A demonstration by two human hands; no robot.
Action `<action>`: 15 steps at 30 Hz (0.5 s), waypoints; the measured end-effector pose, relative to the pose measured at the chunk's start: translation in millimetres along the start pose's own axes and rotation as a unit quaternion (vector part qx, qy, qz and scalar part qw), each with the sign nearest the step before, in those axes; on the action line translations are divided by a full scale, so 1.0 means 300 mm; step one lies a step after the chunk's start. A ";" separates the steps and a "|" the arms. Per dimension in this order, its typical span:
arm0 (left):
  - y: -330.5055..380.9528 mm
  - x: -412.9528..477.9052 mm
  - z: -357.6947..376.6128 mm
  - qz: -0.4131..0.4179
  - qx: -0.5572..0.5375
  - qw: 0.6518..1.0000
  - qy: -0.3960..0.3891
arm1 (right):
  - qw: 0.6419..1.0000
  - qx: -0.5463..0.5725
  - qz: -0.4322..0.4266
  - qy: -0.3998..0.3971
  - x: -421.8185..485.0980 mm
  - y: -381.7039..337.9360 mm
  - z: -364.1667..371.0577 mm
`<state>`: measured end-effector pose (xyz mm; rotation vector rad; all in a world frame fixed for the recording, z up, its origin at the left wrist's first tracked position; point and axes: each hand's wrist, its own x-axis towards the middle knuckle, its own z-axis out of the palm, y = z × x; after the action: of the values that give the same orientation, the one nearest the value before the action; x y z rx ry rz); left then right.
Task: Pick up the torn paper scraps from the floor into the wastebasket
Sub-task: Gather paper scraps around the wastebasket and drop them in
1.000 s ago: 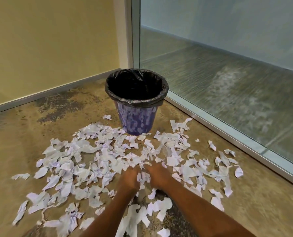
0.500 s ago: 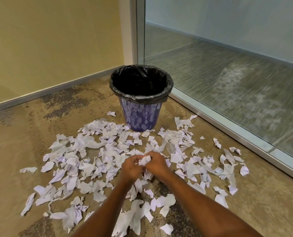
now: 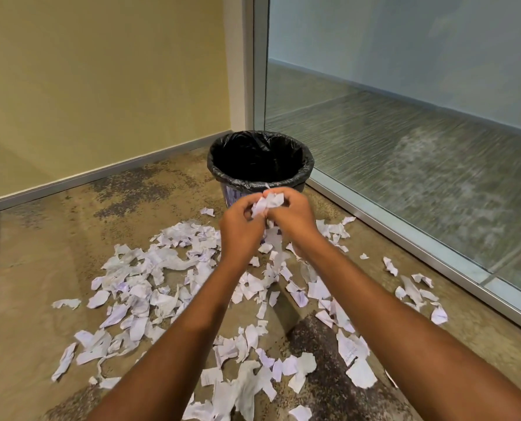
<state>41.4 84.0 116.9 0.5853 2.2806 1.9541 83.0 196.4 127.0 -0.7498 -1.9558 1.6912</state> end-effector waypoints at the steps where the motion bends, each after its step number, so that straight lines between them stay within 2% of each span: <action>1: 0.033 0.027 -0.007 0.006 -0.004 1.000 0.007 | 1.000 0.003 -0.012 0.002 0.020 -0.037 0.000; 10: 0.193 0.284 -0.044 0.034 -0.034 0.999 -0.003 | 0.999 0.025 -0.043 0.013 0.271 -0.247 0.057; 15: 0.272 0.408 -0.024 0.057 -0.049 0.997 -0.009 | 0.993 0.078 -0.085 0.031 0.366 -0.344 0.073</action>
<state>-54.8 127.6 219.3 0.7338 2.1703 2.0894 -25.5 241.7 223.8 -0.5547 -1.7681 1.6746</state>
